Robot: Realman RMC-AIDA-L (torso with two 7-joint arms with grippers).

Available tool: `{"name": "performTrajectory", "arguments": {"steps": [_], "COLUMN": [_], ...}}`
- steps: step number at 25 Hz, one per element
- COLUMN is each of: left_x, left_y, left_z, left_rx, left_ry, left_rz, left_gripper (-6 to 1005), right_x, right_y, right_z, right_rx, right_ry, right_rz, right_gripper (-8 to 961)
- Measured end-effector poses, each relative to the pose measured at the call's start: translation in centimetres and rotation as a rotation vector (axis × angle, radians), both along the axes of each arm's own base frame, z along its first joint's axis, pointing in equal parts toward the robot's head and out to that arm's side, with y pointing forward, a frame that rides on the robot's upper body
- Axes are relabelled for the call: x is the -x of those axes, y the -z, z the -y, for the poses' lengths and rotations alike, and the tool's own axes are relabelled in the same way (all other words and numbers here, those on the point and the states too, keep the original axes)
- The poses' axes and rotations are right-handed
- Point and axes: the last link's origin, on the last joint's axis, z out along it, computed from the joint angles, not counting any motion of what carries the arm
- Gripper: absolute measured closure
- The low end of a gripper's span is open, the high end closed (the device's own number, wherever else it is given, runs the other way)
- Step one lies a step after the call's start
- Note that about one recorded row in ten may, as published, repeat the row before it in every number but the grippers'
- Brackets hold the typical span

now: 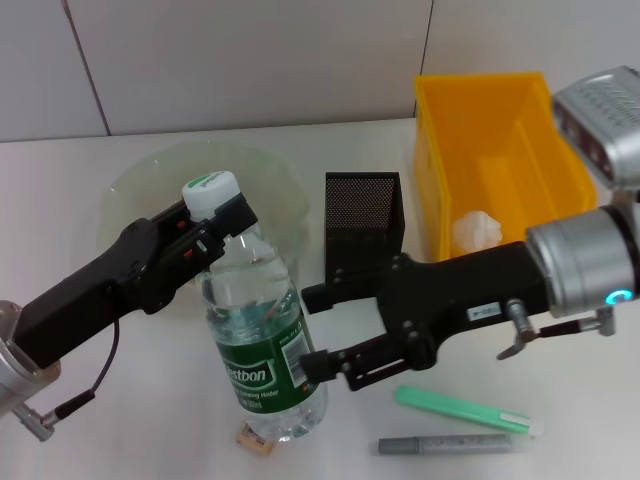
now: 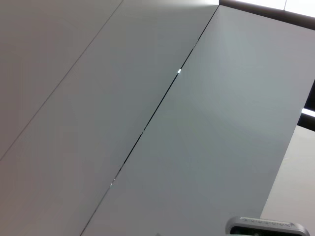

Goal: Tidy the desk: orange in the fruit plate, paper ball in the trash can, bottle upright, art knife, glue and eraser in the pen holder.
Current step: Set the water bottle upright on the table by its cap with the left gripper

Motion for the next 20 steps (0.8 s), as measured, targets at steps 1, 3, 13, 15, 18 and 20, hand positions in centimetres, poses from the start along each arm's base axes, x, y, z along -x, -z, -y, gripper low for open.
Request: {"name": "performTrajectory", "arguments": {"steps": [1, 3, 13, 15, 18, 20], "left_x": [0.0, 0.1, 1.9, 2.2, 2.6, 2.9], "left_y": [0.0, -0.1, -1.5, -1.9, -2.4, -2.5], "left_z": [0.0, 0.0, 0.5, 0.8, 0.8, 0.9], "left_rx": [-0.001, -0.007, -0.165, -0.22, -0.271, -0.311], "left_ry": [0.001, 0.001, 0.028, 0.041, 0.046, 0.05], "left_rz": [-0.002, -0.009, -0.099, -0.112, -0.133, -0.157], "left_gripper": [556, 556, 556, 556, 555, 555], "right_x": [-0.2, -0.8, -5.3, -6.2, -7.3, -7.8], "right_y": [-0.3, -1.2, -3.5, -3.4, -3.1, -3.0], "right_z": [0.0, 0.1, 3.2, 3.9, 4.4, 4.6], "right_rx": [-0.008, -0.029, -0.165, -0.182, -0.196, -0.204], "right_ry": [0.008, 0.031, 0.01, 0.014, 0.043, 0.059], "right_rz": [-0.004, -0.024, -0.092, -0.09, -0.098, -0.11], "right_gripper": [112, 112, 113, 113, 113, 113]}}
